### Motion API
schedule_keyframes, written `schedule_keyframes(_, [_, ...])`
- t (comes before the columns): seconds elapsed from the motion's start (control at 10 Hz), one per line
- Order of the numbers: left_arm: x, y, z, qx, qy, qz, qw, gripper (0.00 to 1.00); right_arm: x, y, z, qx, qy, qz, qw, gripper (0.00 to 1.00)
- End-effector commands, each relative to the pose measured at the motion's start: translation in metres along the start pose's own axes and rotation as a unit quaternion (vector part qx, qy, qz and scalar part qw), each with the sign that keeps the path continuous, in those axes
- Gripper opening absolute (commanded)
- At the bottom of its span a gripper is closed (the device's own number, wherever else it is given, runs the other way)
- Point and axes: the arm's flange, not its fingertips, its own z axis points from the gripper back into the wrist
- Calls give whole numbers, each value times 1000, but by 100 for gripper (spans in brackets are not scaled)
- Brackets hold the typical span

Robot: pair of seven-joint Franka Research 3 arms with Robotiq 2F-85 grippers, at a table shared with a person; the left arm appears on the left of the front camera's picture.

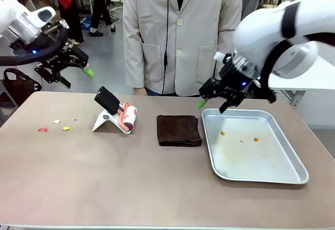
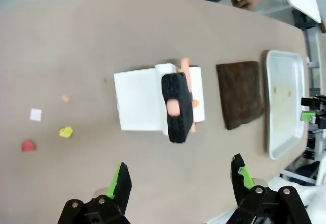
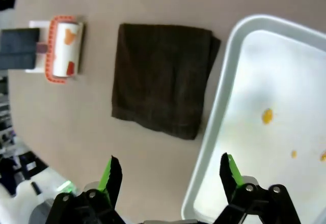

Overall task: Clean the surface of the table.
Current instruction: Hold the Lint Roller with your left hand and the towel with your right hand.

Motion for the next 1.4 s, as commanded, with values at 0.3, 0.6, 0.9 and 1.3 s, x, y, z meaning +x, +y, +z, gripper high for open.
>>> schedule_keyframes(0.3, [3, -2, -40, 21, -28, -46, 998, 100, 7, 15, -56, 2, -6, -15, 1000, 100])
schedule_keyframes(0.6, [6, -9, -39, 25, -20, -33, 999, 100, 5, 8, -60, -3, 7, -3, 1000, 100])
schedule_keyframes(0.9, [7, -7, -42, 25, -19, -38, 999, 100, 5, 7, -60, 0, 3, -9, 1000, 100])
schedule_keyframes(1.3, [19, 12, -66, -29, -22, 46, 998, 100, 42, 29, -87, -76, 21, -59, 995, 100])
